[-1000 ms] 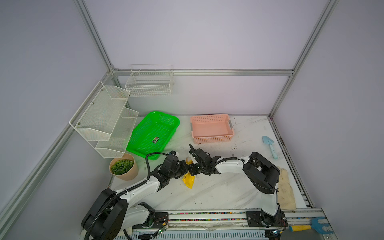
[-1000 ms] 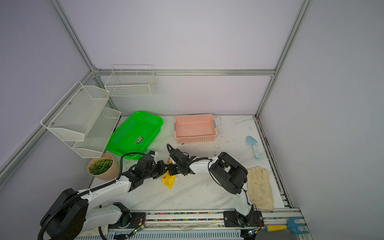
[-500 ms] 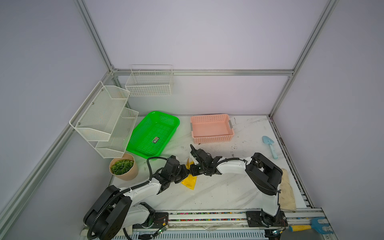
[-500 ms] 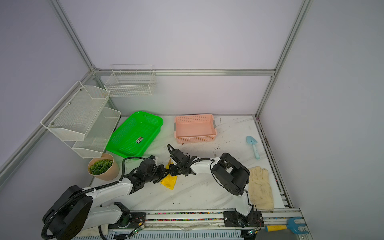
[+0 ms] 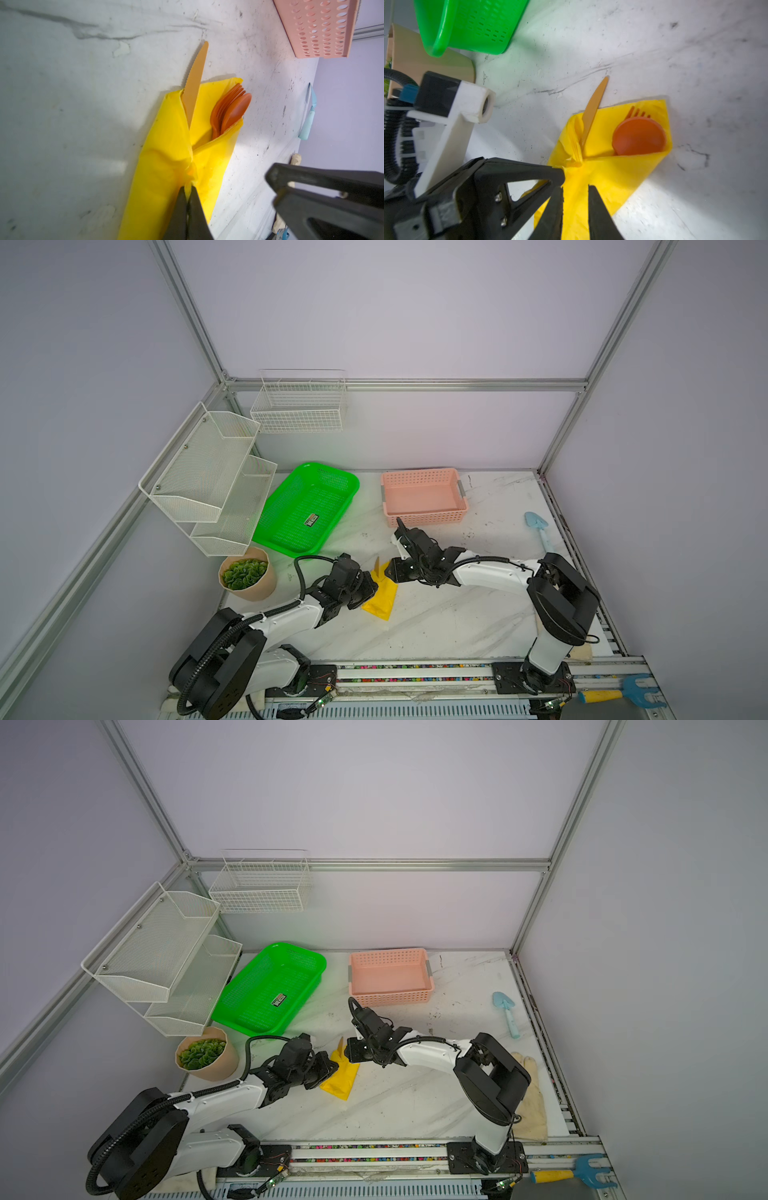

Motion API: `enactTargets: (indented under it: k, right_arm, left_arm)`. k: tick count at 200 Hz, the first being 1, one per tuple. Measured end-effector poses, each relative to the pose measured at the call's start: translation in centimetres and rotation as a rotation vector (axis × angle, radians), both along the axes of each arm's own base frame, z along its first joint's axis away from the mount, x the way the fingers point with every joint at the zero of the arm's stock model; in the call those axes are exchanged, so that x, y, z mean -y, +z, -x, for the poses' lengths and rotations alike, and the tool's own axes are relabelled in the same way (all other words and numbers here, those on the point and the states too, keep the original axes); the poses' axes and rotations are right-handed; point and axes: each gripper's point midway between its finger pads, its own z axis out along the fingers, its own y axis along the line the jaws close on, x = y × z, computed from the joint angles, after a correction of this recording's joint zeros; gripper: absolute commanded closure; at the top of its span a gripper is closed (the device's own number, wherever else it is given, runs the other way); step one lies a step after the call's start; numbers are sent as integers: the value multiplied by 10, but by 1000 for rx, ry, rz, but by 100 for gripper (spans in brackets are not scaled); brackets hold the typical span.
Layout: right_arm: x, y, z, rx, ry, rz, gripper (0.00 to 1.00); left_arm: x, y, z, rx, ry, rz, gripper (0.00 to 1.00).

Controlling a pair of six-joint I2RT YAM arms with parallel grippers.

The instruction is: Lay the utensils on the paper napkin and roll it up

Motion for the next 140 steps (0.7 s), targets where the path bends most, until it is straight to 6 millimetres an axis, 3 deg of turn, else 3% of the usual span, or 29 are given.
enactTargets:
  k: [29, 56, 90, 140]
  right_arm:
    - [32, 5, -21, 8, -88, -2, 69]
    - [48, -18, -29, -16, -124, 74, 63]
    - [42, -43, -16, -63, -85, 156, 60]
    - [10, -26, 7, -43, -8, 154, 58]
  left_arm:
    - [-2, -3, 2, -12, 2, -11, 99]
    - [-2, -3, 2, -12, -1, -13, 99]
    - [-1, -2, 1, -7, -2, -9, 99]
    - [3, 12, -1, 30, -6, 26, 98]
